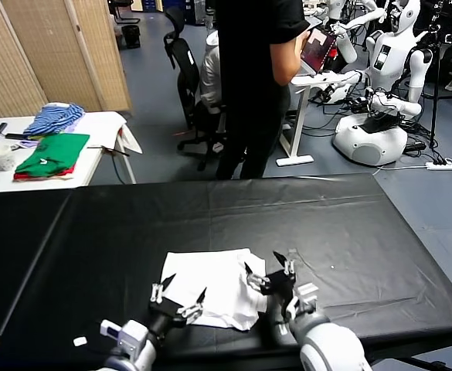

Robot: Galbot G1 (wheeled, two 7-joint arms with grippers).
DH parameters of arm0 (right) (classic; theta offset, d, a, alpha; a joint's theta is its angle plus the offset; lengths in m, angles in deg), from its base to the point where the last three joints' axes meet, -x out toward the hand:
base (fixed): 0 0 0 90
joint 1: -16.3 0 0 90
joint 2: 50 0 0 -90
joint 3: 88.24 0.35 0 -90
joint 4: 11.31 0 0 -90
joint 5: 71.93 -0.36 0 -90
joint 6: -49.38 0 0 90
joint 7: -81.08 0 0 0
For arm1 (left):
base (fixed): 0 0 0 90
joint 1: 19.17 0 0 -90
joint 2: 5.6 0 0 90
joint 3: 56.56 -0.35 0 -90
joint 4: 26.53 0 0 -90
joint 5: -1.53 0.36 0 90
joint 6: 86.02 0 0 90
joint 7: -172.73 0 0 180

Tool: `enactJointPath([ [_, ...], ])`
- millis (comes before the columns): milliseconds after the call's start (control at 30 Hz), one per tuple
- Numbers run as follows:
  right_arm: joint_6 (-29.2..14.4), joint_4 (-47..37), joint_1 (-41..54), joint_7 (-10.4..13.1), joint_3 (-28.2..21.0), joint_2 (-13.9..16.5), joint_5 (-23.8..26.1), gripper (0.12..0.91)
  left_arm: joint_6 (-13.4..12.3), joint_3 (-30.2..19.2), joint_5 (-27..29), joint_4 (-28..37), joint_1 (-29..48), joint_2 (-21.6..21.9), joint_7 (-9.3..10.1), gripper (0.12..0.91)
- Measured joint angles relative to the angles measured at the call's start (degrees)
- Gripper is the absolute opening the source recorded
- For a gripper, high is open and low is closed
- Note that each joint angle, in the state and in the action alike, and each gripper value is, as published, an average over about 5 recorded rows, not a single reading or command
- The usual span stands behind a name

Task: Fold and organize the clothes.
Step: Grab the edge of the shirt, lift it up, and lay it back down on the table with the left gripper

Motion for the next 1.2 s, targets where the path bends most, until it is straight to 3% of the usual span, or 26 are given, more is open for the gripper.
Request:
enactJointPath([
  [267, 1.23, -1.75, 1.65, 0.36, -1.22, -0.12, -0.12, 0.907, -0.10, 2.10, -2.24, 1.82, 2.20, -0.97, 1.44, 0.907],
  [567, 2.44, -2.03, 1.28, 1.59, -0.53, -0.42, -0.19, 0.907, 0.32, 1.49, -2.81, 3.69, 3.41, -1.41, 1.48, 0.907],
  [900, 4.73, -3.33, 2.07, 5.18, 0.89, -1.51, -0.61, 0.907, 0.50, 1.50, -3.18, 3.40, 3.26, -1.13, 1.36, 0.907],
  [1200, 7.08, -3.87, 2.10, 6.46, 1.58, -1.64, -1.44, 0.907, 0.77, 2.39, -4.43, 3.07, 3.11, -0.91, 1.42, 0.907],
])
